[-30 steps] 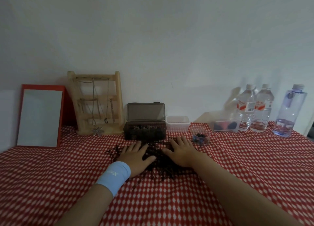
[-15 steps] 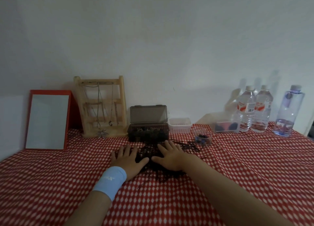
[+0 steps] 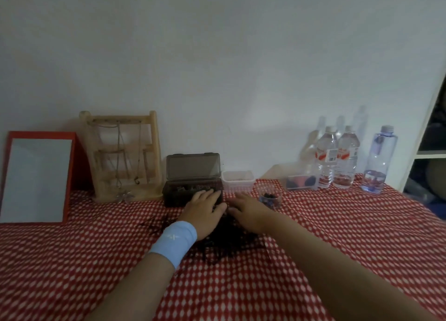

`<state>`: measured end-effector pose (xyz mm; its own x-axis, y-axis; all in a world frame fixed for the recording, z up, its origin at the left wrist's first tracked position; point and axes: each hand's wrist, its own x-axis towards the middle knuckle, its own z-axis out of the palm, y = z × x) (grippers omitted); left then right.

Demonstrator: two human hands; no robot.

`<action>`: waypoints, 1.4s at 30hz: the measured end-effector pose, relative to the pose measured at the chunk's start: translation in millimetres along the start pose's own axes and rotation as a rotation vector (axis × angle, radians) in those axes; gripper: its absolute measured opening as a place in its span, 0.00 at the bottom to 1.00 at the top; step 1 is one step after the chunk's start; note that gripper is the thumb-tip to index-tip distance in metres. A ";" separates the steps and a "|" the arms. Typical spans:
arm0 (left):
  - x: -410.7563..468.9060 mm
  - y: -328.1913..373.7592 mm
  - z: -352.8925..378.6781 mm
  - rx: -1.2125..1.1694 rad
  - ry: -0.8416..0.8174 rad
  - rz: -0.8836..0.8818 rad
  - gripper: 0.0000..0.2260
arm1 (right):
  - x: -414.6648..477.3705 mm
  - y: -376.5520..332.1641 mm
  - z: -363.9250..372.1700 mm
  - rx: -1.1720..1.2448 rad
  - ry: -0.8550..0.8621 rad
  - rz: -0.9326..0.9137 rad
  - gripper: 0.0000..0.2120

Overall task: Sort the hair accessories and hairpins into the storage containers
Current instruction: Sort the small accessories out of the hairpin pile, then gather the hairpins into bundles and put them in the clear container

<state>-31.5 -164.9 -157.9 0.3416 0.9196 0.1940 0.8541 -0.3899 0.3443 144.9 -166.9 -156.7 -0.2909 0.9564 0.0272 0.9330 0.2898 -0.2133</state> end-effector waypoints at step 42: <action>-33.2 -178.8 -75.0 -0.143 0.141 -0.270 0.21 | 125.7 -177.1 15.2 0.357 -0.069 -0.199 0.25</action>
<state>-225.0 -129.3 -157.0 0.0442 0.9789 0.1995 0.8395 -0.1447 0.5238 -60.1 -98.5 -130.3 -0.4830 0.8747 0.0394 0.7283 0.4264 -0.5365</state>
